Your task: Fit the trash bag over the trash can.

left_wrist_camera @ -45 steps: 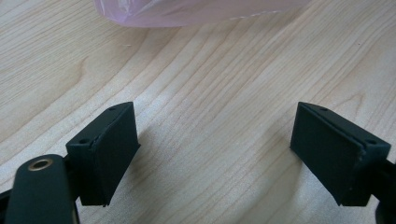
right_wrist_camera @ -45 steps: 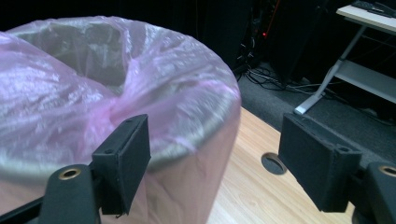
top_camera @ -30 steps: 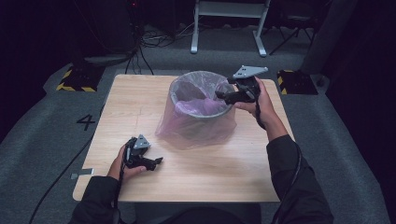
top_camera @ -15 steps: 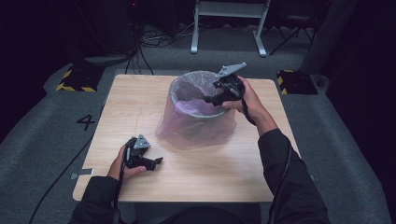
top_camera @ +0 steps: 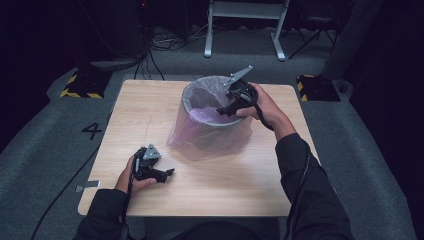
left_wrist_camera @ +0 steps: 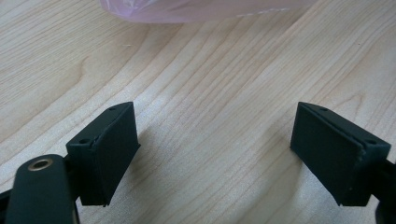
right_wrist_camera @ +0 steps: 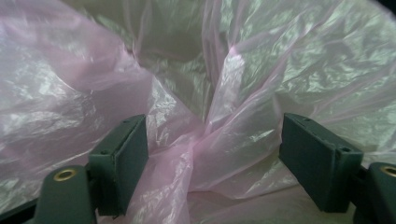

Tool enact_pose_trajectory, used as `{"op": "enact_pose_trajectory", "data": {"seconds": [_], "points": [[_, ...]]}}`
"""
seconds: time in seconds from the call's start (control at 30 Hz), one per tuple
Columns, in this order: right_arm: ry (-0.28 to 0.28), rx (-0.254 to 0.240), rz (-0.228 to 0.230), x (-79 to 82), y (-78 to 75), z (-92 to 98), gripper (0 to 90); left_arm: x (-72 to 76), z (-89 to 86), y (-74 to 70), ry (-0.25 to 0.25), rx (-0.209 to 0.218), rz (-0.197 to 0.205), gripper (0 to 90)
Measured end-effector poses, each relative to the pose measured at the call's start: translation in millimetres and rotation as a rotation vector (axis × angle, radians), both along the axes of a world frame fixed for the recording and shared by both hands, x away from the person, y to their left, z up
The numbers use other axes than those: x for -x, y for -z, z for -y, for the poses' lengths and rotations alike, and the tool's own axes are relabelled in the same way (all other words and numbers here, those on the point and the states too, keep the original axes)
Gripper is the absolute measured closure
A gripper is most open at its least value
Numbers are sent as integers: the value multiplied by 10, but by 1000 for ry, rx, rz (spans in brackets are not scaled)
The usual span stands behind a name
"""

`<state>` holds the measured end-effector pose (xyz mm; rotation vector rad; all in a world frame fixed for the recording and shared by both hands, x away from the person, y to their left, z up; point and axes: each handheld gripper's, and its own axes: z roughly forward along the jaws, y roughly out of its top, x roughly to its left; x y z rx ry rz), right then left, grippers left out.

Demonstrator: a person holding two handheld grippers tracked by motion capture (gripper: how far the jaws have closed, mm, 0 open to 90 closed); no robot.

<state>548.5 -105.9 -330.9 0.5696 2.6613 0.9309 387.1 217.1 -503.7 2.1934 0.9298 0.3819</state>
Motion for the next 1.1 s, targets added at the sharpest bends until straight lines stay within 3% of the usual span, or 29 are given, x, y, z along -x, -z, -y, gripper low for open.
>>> {"op": "enact_pose_trajectory", "data": {"seconds": [0.17, 0.27, 0.63, 0.8, 1.1], "points": [[-9, 100, -28, -51, 3, -79, 232, 1, 1, 0, 0, 1, -2, 149], [-12, 206, -67, -69, 37, -158, 216, 1, 1, 1, 0, 2, -1, 149], [-22, 272, -92, -81, 68, -200, 216, 9, 1, 1, -6, 2, -1, 150], [-11, 277, -91, -82, 63, -206, 218, 9, 1, 1, -6, 2, -1, 150], [40, 165, -46, -37, -60, -117, 213, 9, 1, 1, -7, 1, -1, 150]]}}
